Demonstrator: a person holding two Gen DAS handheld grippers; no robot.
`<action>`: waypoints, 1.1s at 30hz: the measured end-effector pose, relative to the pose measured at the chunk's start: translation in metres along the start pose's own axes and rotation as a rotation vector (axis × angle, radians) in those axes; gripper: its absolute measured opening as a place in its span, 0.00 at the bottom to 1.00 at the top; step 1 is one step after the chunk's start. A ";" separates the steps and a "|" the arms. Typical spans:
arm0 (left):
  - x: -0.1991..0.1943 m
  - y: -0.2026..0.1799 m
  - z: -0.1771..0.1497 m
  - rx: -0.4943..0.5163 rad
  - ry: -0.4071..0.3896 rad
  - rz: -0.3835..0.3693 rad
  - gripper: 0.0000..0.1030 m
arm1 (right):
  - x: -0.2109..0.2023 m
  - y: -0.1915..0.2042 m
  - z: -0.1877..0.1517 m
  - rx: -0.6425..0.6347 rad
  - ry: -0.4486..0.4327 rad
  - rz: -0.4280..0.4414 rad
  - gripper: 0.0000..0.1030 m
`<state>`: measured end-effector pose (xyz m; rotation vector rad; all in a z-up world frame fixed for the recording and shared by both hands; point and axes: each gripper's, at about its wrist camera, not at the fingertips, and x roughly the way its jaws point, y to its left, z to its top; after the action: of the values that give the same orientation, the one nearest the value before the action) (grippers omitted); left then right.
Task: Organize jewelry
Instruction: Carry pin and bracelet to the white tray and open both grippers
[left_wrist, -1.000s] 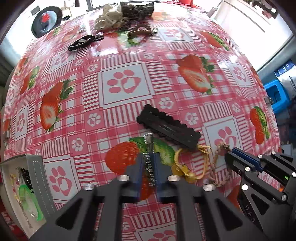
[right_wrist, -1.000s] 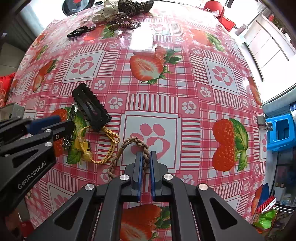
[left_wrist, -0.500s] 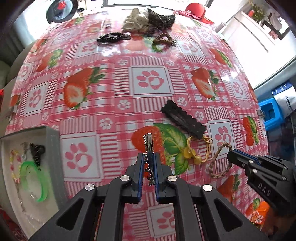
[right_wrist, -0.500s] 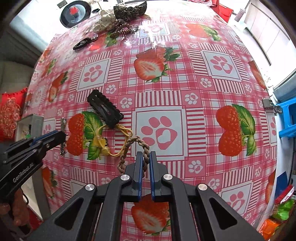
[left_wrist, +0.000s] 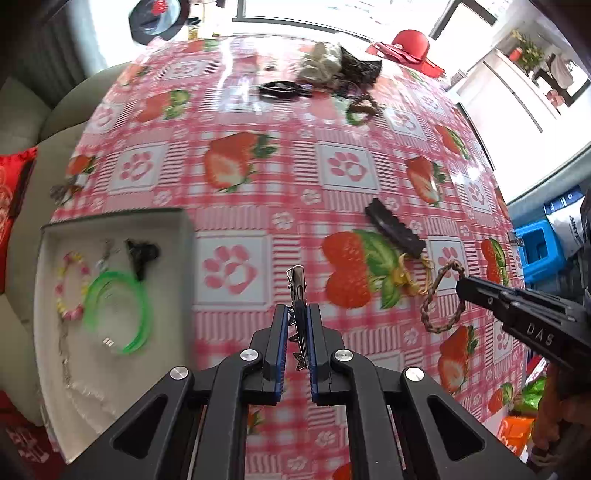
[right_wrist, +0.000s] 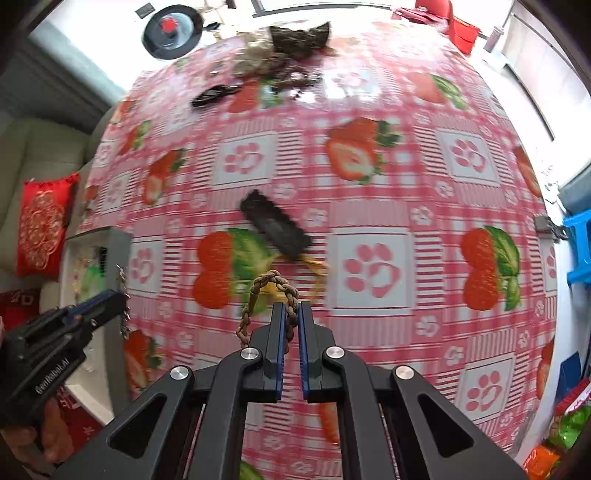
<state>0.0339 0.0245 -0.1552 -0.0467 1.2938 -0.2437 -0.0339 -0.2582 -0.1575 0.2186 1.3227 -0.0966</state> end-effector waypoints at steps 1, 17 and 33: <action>-0.003 0.005 -0.003 -0.010 -0.002 0.005 0.16 | -0.001 0.006 0.000 -0.009 0.001 0.009 0.07; -0.037 0.119 -0.076 -0.241 -0.003 0.115 0.16 | 0.014 0.144 -0.007 -0.263 0.050 0.139 0.07; -0.025 0.193 -0.073 -0.347 -0.048 0.153 0.16 | 0.063 0.241 -0.039 -0.465 0.169 0.168 0.07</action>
<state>-0.0121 0.2252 -0.1849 -0.2460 1.2731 0.1143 -0.0086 -0.0117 -0.2026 -0.0605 1.4502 0.3766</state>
